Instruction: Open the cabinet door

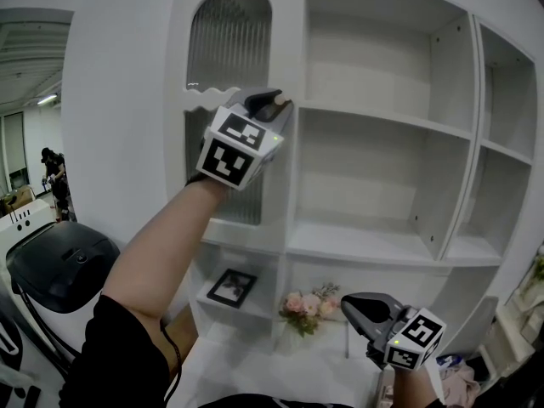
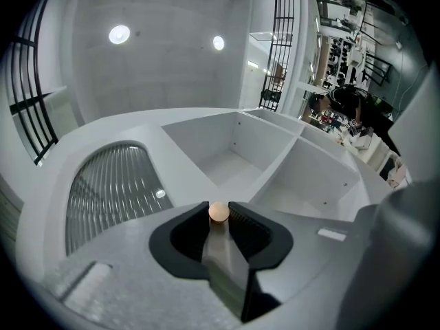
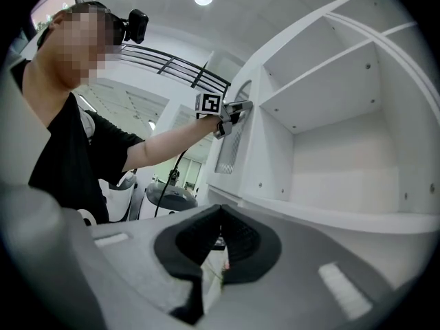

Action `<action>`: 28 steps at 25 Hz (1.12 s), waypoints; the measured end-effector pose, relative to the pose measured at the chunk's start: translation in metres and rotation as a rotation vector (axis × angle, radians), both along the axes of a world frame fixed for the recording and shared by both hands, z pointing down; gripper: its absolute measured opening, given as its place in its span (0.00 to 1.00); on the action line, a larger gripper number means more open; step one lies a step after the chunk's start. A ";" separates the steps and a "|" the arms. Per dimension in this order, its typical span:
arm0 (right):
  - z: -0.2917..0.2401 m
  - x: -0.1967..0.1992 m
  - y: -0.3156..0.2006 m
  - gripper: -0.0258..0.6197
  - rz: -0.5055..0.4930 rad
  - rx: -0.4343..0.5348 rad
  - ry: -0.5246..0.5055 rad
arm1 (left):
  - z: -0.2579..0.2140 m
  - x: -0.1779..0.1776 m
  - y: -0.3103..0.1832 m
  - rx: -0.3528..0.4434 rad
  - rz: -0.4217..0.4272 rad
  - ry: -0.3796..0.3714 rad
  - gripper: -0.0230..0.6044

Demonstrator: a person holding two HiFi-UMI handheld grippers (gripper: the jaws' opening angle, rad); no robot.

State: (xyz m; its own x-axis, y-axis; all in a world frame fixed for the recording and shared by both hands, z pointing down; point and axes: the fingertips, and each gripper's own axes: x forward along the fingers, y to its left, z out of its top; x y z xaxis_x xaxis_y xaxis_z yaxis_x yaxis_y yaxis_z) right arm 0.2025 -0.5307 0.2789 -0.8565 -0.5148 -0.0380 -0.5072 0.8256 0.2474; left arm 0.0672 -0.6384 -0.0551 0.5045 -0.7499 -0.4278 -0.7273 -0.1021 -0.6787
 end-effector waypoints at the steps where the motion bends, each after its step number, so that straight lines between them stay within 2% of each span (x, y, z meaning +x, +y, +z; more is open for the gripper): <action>1: -0.001 0.000 0.003 0.03 0.002 0.003 -0.003 | 0.000 0.000 0.000 -0.003 -0.001 0.003 0.18; 5: -0.002 -0.003 0.013 0.03 0.017 0.009 -0.005 | 0.000 -0.002 0.002 0.000 -0.001 0.016 0.18; 11: -0.007 -0.006 0.018 0.03 0.050 0.007 -0.024 | 0.001 -0.004 0.009 -0.026 0.049 0.023 0.18; 15: -0.005 -0.019 0.023 0.03 0.052 -0.019 -0.044 | 0.000 -0.009 0.021 -0.016 0.087 0.031 0.17; 23: -0.006 -0.048 0.048 0.03 0.057 -0.036 -0.043 | 0.002 -0.016 0.048 -0.022 0.124 -0.013 0.16; 28: -0.012 -0.067 0.070 0.03 0.068 -0.034 -0.066 | 0.003 -0.024 0.066 -0.059 0.178 -0.011 0.16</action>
State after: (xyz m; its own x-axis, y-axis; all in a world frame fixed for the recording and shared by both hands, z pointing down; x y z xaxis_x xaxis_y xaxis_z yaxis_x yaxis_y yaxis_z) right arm 0.1355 -0.4606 0.2670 -0.8156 -0.5738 -0.0747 -0.5768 0.7958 0.1843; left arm 0.0429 -0.5726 -0.0518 0.6359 -0.6722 -0.3792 -0.6865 -0.2681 -0.6759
